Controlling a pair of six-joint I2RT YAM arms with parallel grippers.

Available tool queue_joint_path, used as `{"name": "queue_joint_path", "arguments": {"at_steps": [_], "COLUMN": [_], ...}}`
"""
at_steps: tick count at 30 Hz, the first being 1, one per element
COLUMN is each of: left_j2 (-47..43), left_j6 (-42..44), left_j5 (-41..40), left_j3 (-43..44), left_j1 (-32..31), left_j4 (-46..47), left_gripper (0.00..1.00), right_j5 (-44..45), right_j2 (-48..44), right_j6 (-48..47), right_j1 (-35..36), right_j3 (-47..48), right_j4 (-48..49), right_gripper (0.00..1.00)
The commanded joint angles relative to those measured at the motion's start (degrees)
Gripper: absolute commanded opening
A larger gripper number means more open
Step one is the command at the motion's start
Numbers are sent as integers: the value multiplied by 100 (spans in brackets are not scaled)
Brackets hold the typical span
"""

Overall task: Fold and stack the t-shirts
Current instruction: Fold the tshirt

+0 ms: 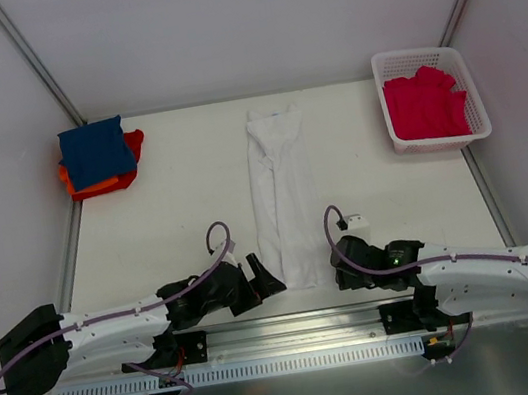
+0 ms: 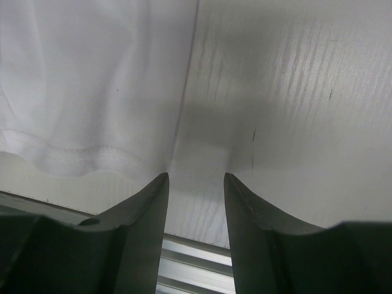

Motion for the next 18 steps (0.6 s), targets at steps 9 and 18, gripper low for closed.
{"name": "queue_joint_path", "arguments": {"at_steps": [9,18], "left_j2": [380,643], "left_j6": [176,194], "left_j5": [-801,-811], "left_j3": [-108,-82], "left_j1": [-47,-47], "left_j4": [-905,-791], "left_gripper": [93,87], "right_j5": [467,581], "right_j2": [113,131], "right_j6": [369,299], "right_j1": [260,295], "right_j3": [52,165], "right_j4": [193,237], "right_gripper": [48,54]}}
